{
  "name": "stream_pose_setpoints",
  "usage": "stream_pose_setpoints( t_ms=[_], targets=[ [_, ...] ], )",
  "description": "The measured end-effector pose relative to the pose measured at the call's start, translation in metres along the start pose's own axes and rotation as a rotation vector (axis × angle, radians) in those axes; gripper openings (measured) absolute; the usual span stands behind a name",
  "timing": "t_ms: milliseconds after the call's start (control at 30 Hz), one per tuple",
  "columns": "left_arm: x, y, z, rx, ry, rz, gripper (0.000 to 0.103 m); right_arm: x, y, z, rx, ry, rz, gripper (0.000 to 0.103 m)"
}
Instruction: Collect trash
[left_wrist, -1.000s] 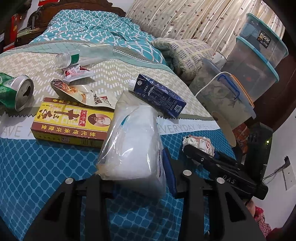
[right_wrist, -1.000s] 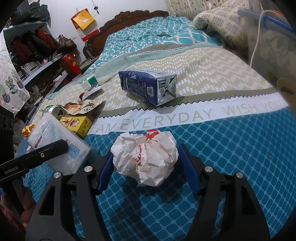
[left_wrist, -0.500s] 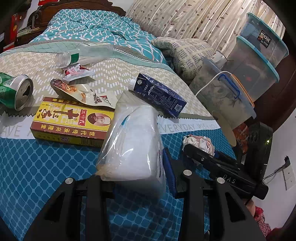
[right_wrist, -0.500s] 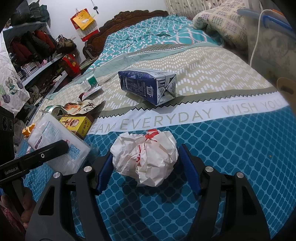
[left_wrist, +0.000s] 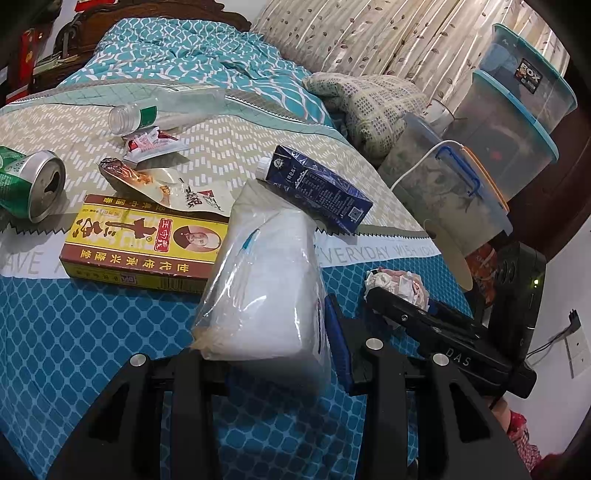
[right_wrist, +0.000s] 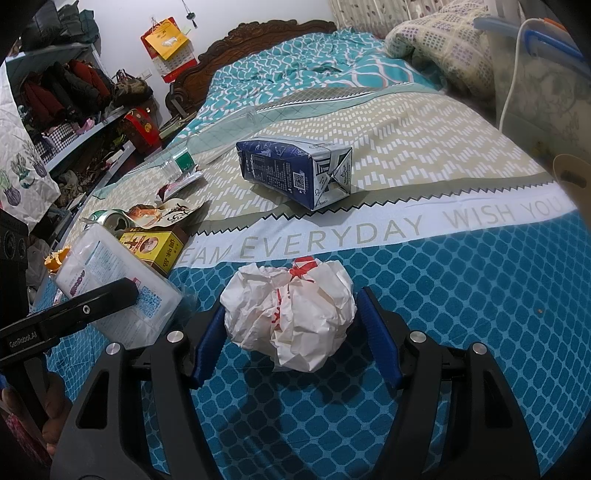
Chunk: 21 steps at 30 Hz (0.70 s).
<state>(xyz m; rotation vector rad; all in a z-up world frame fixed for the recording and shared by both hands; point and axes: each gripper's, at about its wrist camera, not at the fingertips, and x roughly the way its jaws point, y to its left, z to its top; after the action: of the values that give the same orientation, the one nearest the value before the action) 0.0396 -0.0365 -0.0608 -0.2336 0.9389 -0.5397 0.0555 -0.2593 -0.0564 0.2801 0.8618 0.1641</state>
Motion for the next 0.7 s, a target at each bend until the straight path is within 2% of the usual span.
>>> stream_pose_setpoints(
  t_ms=[400,467,533,700],
  targets=[
    [0.0,0.0,0.002,0.004,0.003,0.001,0.037,0.0,0.0,-0.001,-0.001,-0.003,-0.001,0.069],
    [0.0,0.0,0.002,0.004,0.005,-0.003,0.036,0.0,0.002,-0.002,-0.01,-0.011,-0.003,0.06],
    [0.0,0.0,0.003,-0.001,0.011,-0.014,0.034,-0.004,0.007,-0.005,-0.038,-0.035,-0.011,0.056],
    [0.001,-0.005,0.009,-0.028,0.027,-0.05,0.03,-0.011,0.012,-0.006,-0.053,-0.065,-0.002,0.054]
  ],
)
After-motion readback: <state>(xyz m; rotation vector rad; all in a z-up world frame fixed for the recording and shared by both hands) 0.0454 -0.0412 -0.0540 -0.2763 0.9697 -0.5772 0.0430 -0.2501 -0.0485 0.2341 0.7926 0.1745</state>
